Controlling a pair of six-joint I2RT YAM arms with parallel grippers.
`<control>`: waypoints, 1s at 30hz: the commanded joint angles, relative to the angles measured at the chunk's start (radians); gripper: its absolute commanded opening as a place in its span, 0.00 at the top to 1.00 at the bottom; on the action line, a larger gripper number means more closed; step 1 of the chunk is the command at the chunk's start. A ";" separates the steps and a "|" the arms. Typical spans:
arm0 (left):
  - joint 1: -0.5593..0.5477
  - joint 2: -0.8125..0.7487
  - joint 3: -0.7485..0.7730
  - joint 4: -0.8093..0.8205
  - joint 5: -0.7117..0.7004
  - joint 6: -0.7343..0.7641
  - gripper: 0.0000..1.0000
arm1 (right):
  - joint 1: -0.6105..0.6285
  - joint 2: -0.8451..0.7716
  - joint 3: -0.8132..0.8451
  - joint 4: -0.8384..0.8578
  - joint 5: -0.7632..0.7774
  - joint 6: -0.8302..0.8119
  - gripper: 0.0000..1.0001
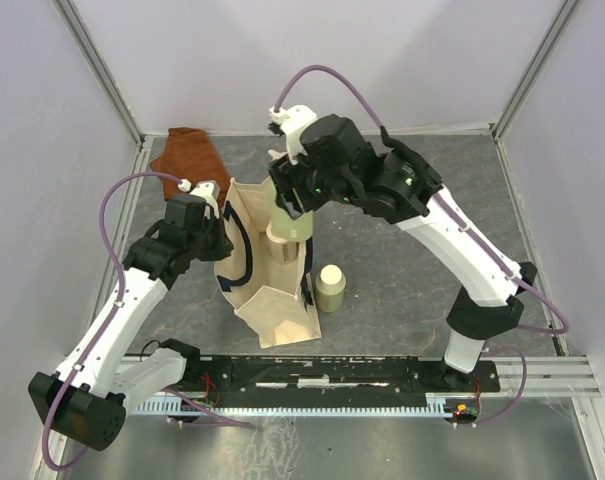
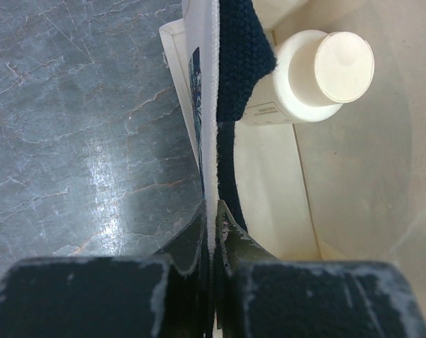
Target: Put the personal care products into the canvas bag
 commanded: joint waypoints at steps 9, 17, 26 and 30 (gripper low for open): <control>-0.004 -0.010 0.043 0.030 0.007 0.012 0.97 | 0.091 0.039 -0.012 0.157 0.037 0.002 1.00; -0.003 -0.019 0.087 0.008 0.029 0.010 0.97 | 0.099 -0.039 -0.361 0.399 0.060 0.022 1.00; -0.003 -0.030 0.091 -0.004 0.027 0.010 0.97 | 0.111 -0.105 -0.683 0.696 0.138 0.037 1.00; -0.004 -0.030 0.086 -0.003 0.026 0.009 0.97 | 0.115 -0.125 -0.771 0.800 0.184 0.036 1.00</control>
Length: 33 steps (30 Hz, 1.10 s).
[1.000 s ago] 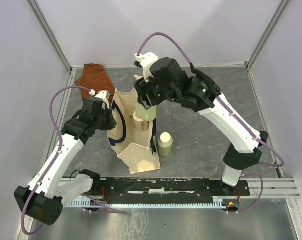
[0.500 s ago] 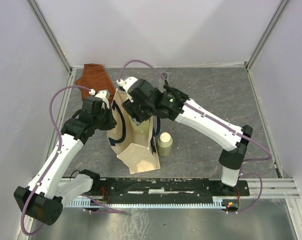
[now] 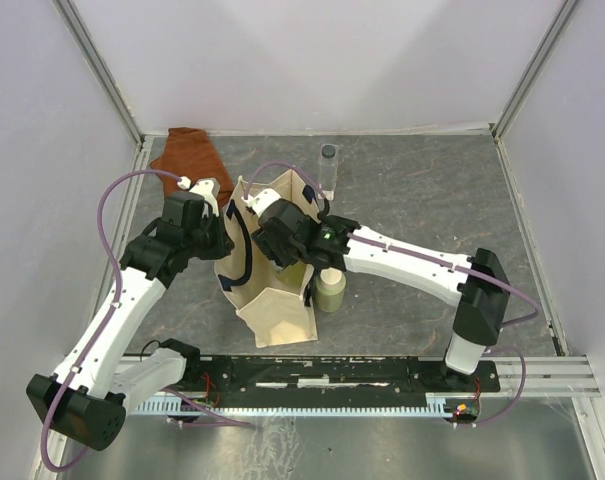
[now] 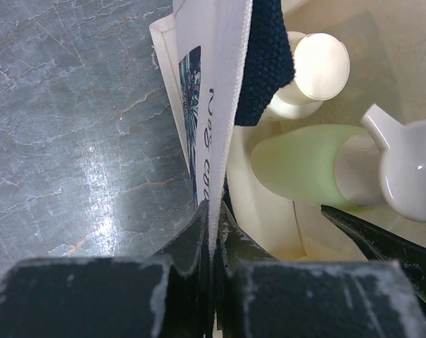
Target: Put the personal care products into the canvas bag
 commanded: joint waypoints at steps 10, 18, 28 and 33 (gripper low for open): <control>-0.003 -0.028 0.043 0.027 -0.008 0.007 0.97 | 0.018 -0.145 -0.154 0.449 0.165 0.022 1.00; -0.004 -0.026 0.039 0.028 -0.012 0.007 0.97 | 0.023 -0.130 -0.205 0.423 0.159 0.060 1.00; -0.004 -0.025 0.043 0.029 -0.015 0.008 0.97 | 0.025 -0.136 -0.307 0.394 0.129 0.129 1.00; -0.004 -0.019 0.046 0.028 -0.016 0.011 0.97 | 0.030 -0.147 -0.355 0.386 0.123 0.163 1.00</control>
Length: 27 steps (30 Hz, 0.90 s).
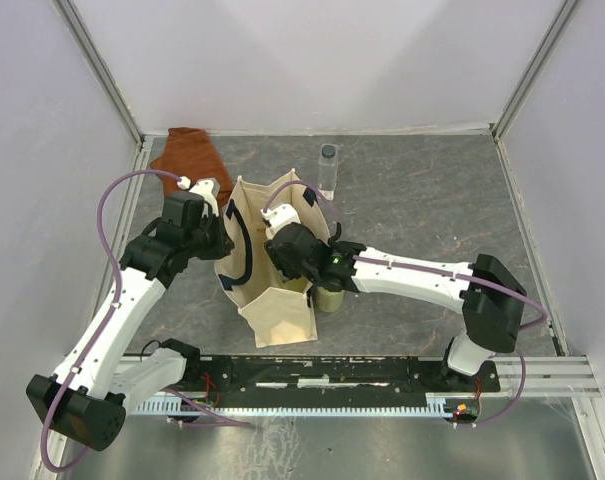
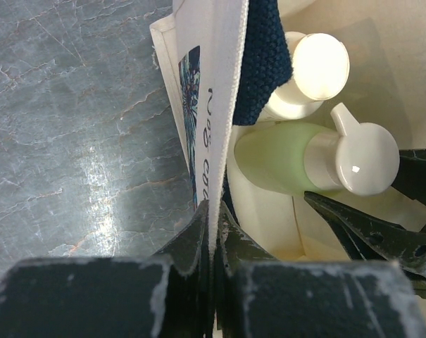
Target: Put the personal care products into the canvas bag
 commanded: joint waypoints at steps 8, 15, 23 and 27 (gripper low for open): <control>-0.003 -0.014 0.046 0.029 -0.021 0.014 0.97 | 0.033 -0.054 0.036 -0.105 0.006 0.087 0.72; -0.003 -0.013 0.045 0.029 -0.021 0.017 0.97 | 0.049 -0.049 0.134 -0.249 -0.014 0.101 0.32; -0.004 -0.014 0.042 0.029 -0.022 0.018 0.97 | 0.050 -0.078 0.221 -0.312 -0.007 0.089 0.21; -0.004 -0.015 0.038 0.028 -0.022 0.015 0.97 | 0.052 -0.100 0.300 -0.373 0.007 0.070 0.20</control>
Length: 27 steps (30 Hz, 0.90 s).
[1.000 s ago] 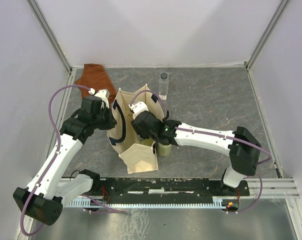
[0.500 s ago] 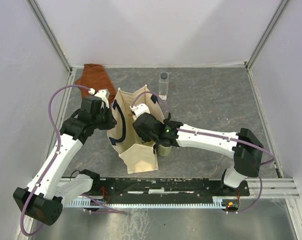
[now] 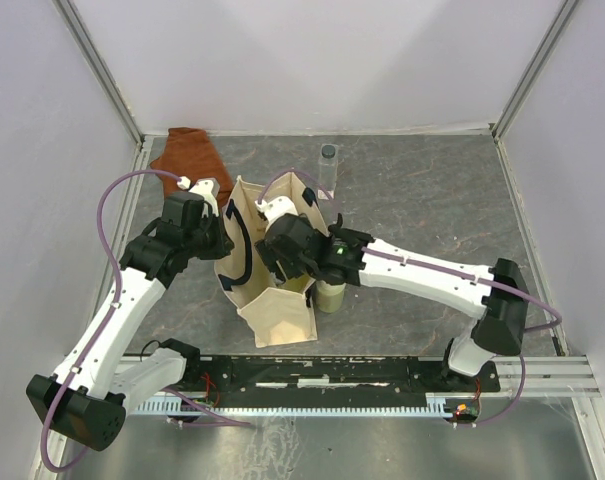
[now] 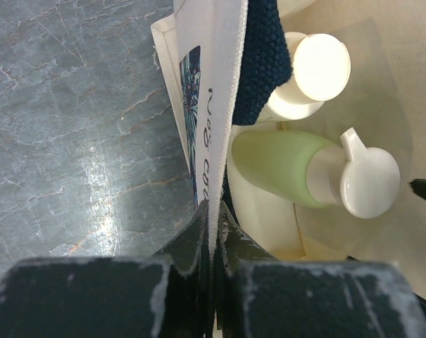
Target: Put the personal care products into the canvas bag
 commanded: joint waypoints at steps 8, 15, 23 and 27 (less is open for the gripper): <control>-0.003 -0.020 0.034 0.027 -0.024 0.013 0.97 | 0.009 -0.274 0.141 -0.087 0.094 0.010 0.16; -0.003 -0.019 0.039 0.021 -0.037 0.014 0.97 | 0.009 -0.506 -0.029 -0.233 0.246 0.140 0.07; -0.003 -0.016 0.041 0.011 -0.056 0.020 0.97 | 0.009 -0.475 -0.094 -0.404 0.222 0.317 0.06; -0.002 -0.026 0.047 0.004 -0.066 0.021 0.97 | 0.009 -0.428 -0.113 -0.402 0.187 0.337 0.04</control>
